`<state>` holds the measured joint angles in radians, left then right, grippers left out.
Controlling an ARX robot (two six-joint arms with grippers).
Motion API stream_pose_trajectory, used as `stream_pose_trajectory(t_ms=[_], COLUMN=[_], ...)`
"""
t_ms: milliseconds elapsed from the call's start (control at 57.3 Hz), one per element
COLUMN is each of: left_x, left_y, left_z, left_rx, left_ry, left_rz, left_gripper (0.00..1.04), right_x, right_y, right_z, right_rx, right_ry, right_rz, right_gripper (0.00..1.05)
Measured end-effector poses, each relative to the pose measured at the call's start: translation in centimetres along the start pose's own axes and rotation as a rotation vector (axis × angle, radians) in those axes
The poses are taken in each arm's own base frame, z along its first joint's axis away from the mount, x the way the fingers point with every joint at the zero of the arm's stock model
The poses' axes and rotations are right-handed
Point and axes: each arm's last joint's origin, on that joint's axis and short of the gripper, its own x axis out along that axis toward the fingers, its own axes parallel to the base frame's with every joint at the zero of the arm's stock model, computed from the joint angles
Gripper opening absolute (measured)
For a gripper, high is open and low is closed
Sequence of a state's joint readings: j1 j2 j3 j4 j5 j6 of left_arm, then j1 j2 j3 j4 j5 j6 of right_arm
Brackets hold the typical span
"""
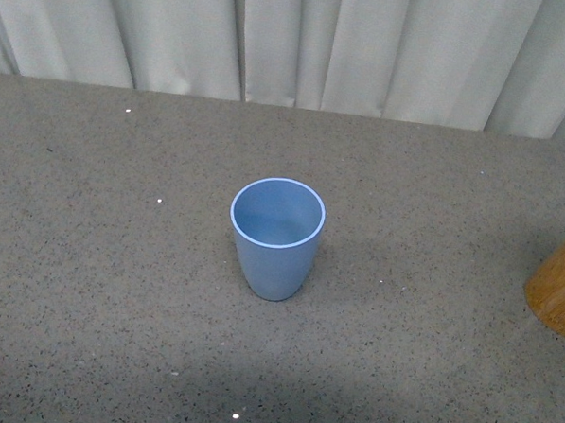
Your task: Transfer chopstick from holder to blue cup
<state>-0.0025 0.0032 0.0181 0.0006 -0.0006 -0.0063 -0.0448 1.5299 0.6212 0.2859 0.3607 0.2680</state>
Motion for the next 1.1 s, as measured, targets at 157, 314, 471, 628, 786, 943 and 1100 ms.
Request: stream_pose_trajectory(t_ms=[157,314,471,628,786,943,1100], left_x=[0.0,0.0,0.0,0.0,0.0,0.0,0.0], left_y=[0.0,0.0,0.0,0.0,0.0,0.0,0.0], left_z=[0.0,0.0,0.0,0.0,0.0,0.0,0.0], left_rx=[0.000,0.000,0.000,0.000,0.000,0.000,0.000], left_ry=[0.000,0.000,0.000,0.000,0.000,0.000,0.000], left_rz=[0.000,0.000,0.000,0.000,0.000,0.000,0.000], left_gripper=[0.98,0.98,0.98,0.98,0.98,0.98,0.98], right_x=[1.4,2.9,4.3,5.4,6.0,6.6,6.6], right_y=[0.5,0.8,1.3,2.2,2.4,2.2,1.8], right_z=[0.6,0.9,1.0,1.0,0.6,-0.5,-0.7], right_rx=[0.006,0.014,0.010,0.002,0.002,0.001,0.016], right_ry=[-0.006,-0.010,0.001,0.007,0.023,0.066,0.061], right_rz=[0.002,-0.008,-0.012,-0.005,-0.050,-0.083,-0.087], right_gripper=[0.95,0.95,0.95,0.95,0.85,0.56,0.30])
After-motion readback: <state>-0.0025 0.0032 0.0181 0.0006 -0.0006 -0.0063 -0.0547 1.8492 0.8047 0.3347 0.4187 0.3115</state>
